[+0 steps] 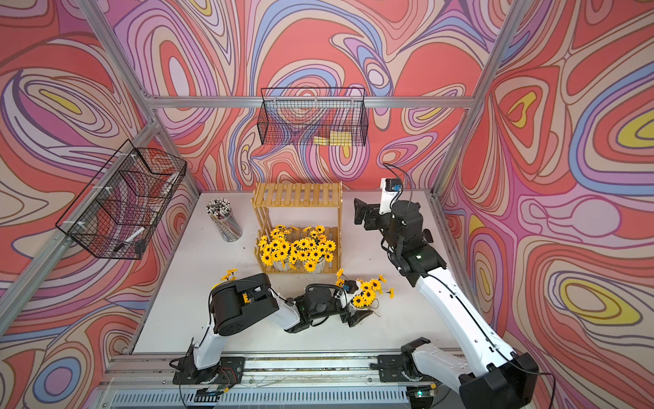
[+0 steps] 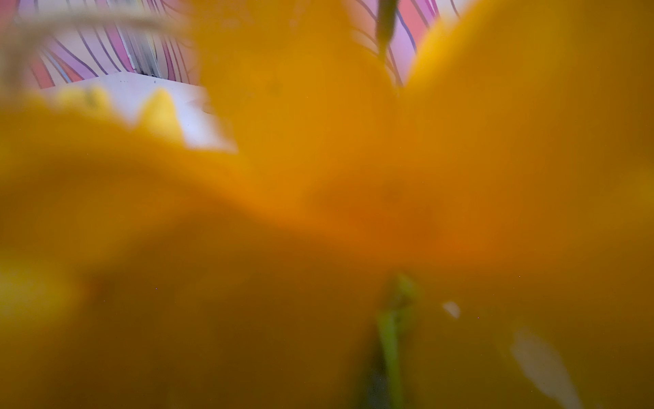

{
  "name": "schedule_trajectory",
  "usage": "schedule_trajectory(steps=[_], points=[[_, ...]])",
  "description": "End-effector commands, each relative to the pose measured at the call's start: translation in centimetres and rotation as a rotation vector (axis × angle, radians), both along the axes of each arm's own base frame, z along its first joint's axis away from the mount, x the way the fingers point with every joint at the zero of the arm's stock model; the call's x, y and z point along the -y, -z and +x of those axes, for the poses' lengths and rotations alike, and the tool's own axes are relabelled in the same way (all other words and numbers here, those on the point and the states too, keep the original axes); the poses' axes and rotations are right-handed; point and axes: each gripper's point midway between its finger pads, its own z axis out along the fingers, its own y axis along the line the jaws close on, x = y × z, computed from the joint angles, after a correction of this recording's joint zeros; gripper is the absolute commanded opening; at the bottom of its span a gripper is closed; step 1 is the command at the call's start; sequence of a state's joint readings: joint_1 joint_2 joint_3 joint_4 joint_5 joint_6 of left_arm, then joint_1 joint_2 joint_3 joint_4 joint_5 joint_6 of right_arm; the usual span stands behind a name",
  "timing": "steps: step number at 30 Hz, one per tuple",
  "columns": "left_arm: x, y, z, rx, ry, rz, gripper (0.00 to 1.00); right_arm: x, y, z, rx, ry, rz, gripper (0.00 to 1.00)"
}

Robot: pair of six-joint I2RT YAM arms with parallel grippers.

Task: Take the sunflower pots off the shelves
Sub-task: Place the sunflower pot at the center of the board.

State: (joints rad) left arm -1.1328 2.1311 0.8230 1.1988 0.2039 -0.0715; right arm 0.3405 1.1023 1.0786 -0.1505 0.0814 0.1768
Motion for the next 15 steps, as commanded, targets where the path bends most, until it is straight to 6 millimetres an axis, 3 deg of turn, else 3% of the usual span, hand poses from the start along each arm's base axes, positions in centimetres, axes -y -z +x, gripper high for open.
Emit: schedule_trajectory(steps=[1,15], points=[[0.32,-1.97,-0.19,0.053,0.002,-0.086,0.64,0.15,0.00,-0.16,-0.005,-0.003,0.000,0.98],[-0.42,-1.13,-0.45,0.068,-0.001,-0.055,0.89,0.22,0.18,-0.27,-0.009,-0.001,-0.001,0.98]])
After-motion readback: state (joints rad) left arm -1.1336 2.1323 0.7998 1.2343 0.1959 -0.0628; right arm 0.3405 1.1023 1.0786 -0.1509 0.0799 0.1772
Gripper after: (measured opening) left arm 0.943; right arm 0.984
